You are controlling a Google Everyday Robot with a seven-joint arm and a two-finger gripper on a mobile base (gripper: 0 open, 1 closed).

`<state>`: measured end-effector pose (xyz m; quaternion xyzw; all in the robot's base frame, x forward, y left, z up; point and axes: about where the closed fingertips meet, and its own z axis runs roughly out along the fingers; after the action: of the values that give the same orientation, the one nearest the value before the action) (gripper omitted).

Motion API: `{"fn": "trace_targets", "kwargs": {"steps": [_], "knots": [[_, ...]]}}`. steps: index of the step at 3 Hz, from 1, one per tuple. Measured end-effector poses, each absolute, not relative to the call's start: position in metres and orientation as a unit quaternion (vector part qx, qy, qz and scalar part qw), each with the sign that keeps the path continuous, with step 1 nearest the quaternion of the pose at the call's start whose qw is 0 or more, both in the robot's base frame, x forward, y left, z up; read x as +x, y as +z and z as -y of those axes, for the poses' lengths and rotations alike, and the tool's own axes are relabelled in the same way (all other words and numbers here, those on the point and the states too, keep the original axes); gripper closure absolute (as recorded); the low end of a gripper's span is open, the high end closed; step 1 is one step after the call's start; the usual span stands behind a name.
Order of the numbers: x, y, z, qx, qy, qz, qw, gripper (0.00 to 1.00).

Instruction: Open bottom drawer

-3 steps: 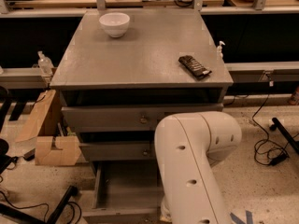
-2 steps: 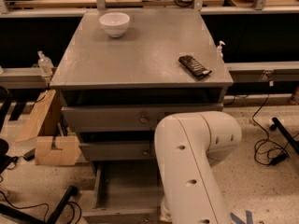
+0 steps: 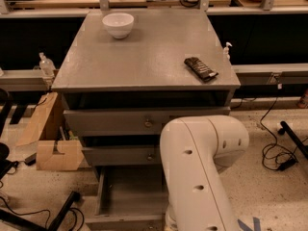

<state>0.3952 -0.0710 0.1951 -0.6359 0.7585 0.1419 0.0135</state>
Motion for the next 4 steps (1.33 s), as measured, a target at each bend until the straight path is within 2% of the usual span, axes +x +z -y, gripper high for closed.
{"fn": "trace_targets", "kwargs": {"steps": [2, 3, 4], "knots": [[0.3944, 0.1951, 0.0707, -0.636, 0.142, -0.759, 0.013, 1.0], [0.3944, 0.1951, 0.0707, -0.636, 0.142, -0.759, 0.013, 0.82], [0.3944, 0.1951, 0.0707, -0.636, 0.142, -0.759, 0.013, 0.59]]}}
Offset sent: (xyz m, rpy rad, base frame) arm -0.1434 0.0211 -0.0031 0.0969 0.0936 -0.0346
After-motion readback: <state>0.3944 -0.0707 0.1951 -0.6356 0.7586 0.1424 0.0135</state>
